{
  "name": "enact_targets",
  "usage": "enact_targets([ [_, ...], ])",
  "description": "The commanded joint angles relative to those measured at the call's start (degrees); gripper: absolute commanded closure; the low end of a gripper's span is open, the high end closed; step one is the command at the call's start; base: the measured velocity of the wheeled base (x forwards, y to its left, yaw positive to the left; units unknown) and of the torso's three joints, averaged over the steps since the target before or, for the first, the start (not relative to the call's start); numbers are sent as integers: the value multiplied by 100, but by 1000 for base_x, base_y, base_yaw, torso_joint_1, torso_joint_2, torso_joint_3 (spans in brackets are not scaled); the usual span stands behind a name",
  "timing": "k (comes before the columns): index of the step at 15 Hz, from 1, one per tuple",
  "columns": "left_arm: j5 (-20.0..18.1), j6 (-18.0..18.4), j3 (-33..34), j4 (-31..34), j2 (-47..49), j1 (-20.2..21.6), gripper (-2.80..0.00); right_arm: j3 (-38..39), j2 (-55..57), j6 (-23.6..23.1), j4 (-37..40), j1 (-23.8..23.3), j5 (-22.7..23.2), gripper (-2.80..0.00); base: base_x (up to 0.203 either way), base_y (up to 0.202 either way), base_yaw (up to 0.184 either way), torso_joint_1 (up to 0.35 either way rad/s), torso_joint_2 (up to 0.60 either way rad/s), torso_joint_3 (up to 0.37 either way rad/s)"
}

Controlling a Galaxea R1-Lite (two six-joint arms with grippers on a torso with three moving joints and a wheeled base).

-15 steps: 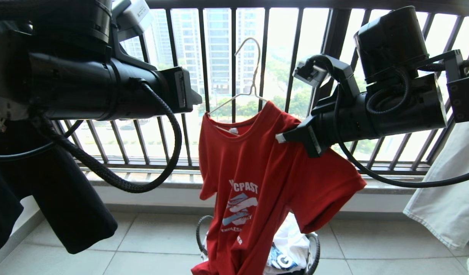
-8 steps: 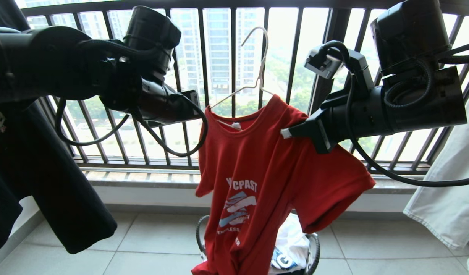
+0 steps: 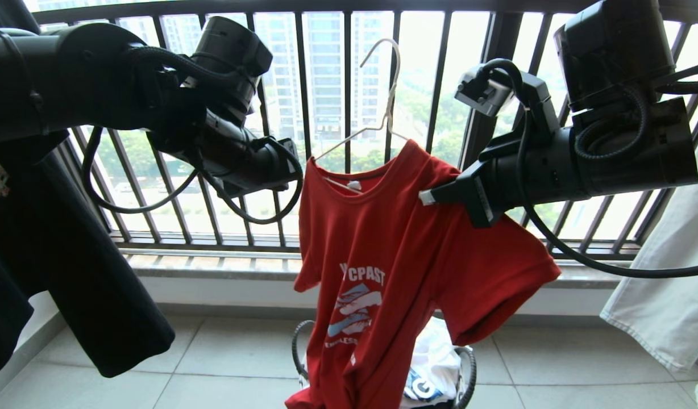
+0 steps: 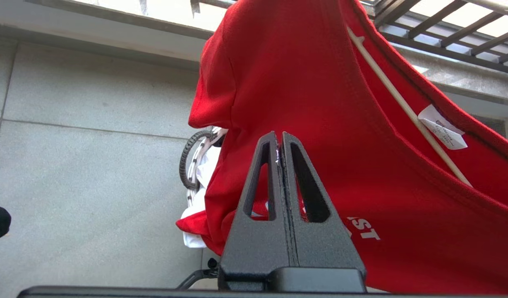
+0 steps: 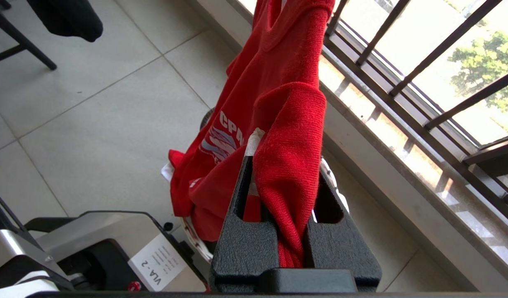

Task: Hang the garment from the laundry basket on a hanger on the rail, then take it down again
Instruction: Hang the clothes on the clothes rack

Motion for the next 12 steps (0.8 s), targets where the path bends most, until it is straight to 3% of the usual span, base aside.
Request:
enact_targets([
  [1, 16, -44, -14, -23, -4, 0, 0, -35, -21, -7, 11, 11, 8, 0, 0, 0, 0, 0, 0, 0],
  [2, 16, -57, -14, -31, -20, 0, -280, -45, -28, -7, 11, 11, 8, 0, 0, 0, 0, 0, 0, 0],
  [12, 34, -528, 12, -752, 48, 123, -280, -45, -163, -7, 117, 222, 8, 0, 0, 0, 0, 0, 0, 0],
])
